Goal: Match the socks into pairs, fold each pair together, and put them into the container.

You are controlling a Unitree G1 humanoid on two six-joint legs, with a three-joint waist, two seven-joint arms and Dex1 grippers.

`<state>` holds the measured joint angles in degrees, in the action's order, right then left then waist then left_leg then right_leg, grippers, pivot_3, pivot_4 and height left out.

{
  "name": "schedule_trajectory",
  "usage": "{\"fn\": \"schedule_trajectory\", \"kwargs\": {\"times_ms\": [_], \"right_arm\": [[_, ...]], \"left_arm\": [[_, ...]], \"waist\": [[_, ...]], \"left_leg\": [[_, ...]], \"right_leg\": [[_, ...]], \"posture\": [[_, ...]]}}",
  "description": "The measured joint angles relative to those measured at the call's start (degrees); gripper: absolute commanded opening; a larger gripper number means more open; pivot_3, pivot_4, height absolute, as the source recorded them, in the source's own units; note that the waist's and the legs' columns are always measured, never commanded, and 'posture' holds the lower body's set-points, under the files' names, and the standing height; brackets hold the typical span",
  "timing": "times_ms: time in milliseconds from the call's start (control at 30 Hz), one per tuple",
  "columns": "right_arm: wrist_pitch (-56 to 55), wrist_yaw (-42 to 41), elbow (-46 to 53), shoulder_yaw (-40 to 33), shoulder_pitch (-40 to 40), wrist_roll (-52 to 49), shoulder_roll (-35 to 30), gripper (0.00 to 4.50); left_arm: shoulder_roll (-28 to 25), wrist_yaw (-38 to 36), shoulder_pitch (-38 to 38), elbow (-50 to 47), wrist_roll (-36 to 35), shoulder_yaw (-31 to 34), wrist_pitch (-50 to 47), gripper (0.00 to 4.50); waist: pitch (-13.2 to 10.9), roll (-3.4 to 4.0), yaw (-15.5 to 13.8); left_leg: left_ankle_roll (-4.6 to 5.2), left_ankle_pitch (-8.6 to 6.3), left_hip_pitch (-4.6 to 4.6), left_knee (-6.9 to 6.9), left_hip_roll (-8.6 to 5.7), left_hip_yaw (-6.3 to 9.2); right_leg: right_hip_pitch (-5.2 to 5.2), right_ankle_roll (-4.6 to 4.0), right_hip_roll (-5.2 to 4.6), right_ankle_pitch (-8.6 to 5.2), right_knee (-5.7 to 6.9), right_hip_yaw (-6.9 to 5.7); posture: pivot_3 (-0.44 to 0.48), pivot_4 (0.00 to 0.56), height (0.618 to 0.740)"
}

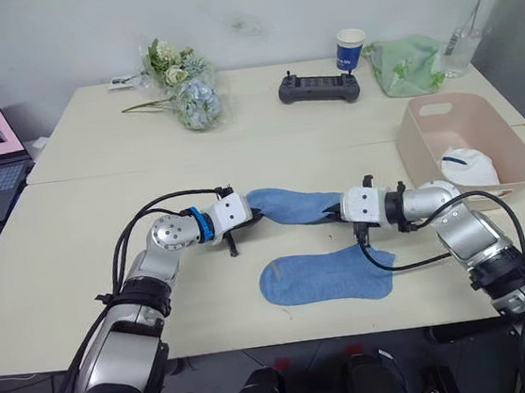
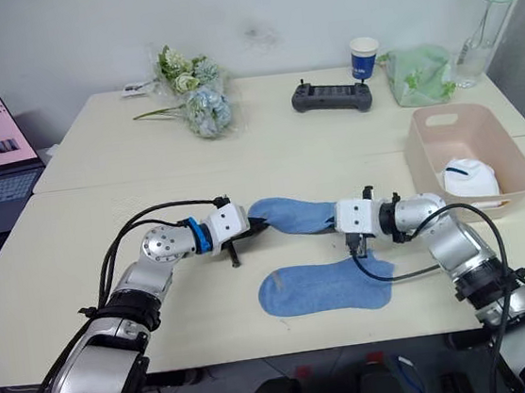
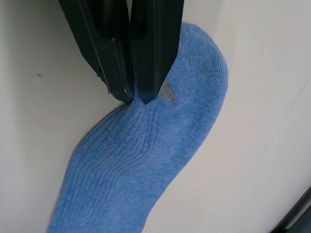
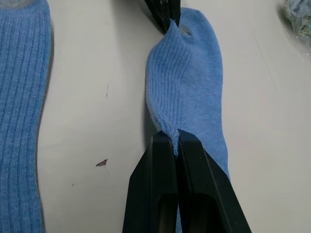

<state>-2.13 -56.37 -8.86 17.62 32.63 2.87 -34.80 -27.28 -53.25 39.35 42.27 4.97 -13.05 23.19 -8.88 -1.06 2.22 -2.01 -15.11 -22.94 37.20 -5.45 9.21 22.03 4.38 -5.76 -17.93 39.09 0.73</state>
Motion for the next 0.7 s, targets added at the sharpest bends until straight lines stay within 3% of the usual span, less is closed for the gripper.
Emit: {"fn": "schedule_trajectory", "kwargs": {"times_ms": [233,433,600,700], "right_arm": [[13.12,-7.28,12.44,-6.58,-0.22,-13.75,-3.64,0.00],[36.52,-10.41,30.08,-11.64,-5.28,-32.79,-9.72,0.00],[48.75,-9.65,36.80,-15.77,-11.26,-43.81,-14.16,0.00],[54.16,-9.54,40.26,-17.05,-16.38,-48.82,-17.32,0.00]], "left_arm": [[-8.77,-10.37,-9.10,-28.03,-10.30,2.14,-13.81,0.04],[-21.07,-18.17,-18.73,-57.35,-31.51,5.73,-44.77,0.04],[-28.80,-21.02,-21.91,-66.93,-42.27,6.75,-60.27,0.04],[-31.33,-21.76,-22.95,-68.87,-44.15,5.46,-65.97,0.04]], "waist": [[-0.02,0.03,1.00],[-0.04,0.04,0.91],[-0.05,0.06,0.48],[-0.05,0.06,-0.11]], "left_leg": [[0.00,0.00,-0.03,-0.12,0.07,0.03],[0.03,-0.02,0.02,-0.18,0.09,0.05],[0.18,-0.10,0.08,-0.17,0.08,0.01],[0.22,-0.12,0.13,-0.17,0.09,0.00]], "right_leg": [[0.07,-0.01,0.00,0.00,-0.02,0.06],[0.01,-0.02,0.01,-0.01,-0.04,0.08],[-0.11,-0.02,0.03,-0.01,-0.07,0.07],[-0.21,-0.02,0.03,-0.01,-0.12,0.02]], "posture": [[0.000,0.150,0.740],[0.000,0.150,0.740],[0.000,0.150,0.740],[0.000,0.150,0.740]]}}
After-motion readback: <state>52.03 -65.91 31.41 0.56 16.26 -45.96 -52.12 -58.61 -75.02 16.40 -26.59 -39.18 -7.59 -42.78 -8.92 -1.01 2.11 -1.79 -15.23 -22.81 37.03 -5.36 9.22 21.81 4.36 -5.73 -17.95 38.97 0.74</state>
